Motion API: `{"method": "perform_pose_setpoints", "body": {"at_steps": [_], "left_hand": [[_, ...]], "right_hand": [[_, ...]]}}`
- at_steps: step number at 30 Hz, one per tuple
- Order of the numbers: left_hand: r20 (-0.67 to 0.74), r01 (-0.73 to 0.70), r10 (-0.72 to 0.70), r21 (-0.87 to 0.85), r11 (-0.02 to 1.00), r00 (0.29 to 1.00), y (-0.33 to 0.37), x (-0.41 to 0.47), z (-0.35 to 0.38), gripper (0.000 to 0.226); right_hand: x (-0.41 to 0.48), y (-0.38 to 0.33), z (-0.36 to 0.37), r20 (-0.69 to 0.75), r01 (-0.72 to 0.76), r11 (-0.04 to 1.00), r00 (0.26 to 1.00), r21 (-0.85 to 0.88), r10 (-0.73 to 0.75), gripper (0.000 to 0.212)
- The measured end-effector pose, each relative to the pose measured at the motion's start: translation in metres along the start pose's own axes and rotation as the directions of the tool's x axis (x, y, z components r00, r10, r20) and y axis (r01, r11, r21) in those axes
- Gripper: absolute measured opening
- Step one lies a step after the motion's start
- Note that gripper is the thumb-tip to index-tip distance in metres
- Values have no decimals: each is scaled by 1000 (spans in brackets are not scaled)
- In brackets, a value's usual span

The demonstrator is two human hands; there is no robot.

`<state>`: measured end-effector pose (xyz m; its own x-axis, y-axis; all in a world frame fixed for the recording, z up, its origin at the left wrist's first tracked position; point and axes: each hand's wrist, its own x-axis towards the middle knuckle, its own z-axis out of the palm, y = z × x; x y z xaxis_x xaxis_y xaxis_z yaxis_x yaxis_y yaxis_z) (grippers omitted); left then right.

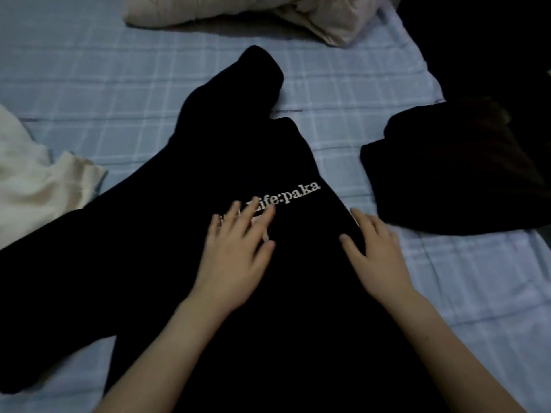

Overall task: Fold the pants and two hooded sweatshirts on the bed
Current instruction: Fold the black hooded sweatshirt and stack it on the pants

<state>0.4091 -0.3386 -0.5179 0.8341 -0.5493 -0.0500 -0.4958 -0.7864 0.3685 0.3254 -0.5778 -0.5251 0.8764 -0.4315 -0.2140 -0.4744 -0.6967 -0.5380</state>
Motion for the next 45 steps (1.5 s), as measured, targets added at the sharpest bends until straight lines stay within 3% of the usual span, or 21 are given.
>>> {"method": "perform_pose_setpoints", "body": {"at_steps": [2,5,8,10,13,16,19,21,22,24,27,31,34,40,45], "left_hand": [[57,23,-25,46,999,998,25,13,34,67],[103,50,-79,265,963,992,30,16,77,64],[118,40,-74,270,962,990,32,14,84,61],[102,46,-67,195,980,993,31,16,79,58],[45,179,-174,-152,972,984,35,24,55,53],[-122,124,-167,-299,946,978,51,48,24,56],[25,163,-171,-460,873,985,70,91,10,68],[141,218,-173,-442,870,975,72,108,8,77],[130,200,-157,-463,863,979,64,110,6,77],[58,184,-185,-580,794,981,41,104,-2,75],[33,152,-216,-812,564,976,-6,68,-14,81],[104,166,-238,-951,260,966,-55,14,-10,88],[126,163,-301,-982,100,945,-81,-12,-4,92],[188,159,-388,-982,-105,902,-100,-52,15,88],[195,180,-385,-981,-75,902,-103,-56,18,88]], "right_hand": [[3,22,7,54,6,998,999,59,-9,60],[12,36,14,48,51,991,997,124,-57,59],[19,32,12,71,10,920,997,393,-41,43],[18,25,7,79,11,878,995,479,-55,43],[6,14,1,104,6,838,992,546,-74,48],[-11,5,-4,71,55,816,991,576,-117,55],[-26,-8,0,83,140,811,971,568,-225,61],[-32,-15,3,129,175,820,949,545,-288,63],[-33,-17,2,160,173,820,939,546,-305,61],[-28,-18,-4,191,145,794,931,590,-312,53],[-10,-19,-15,154,70,703,956,708,-249,34],[20,-24,10,189,11,754,965,657,-179,34],[35,-43,45,279,1,790,935,613,-218,34],[47,-75,80,339,88,837,888,540,-312,48],[41,-89,80,306,-6,741,913,671,-270,37]]}}
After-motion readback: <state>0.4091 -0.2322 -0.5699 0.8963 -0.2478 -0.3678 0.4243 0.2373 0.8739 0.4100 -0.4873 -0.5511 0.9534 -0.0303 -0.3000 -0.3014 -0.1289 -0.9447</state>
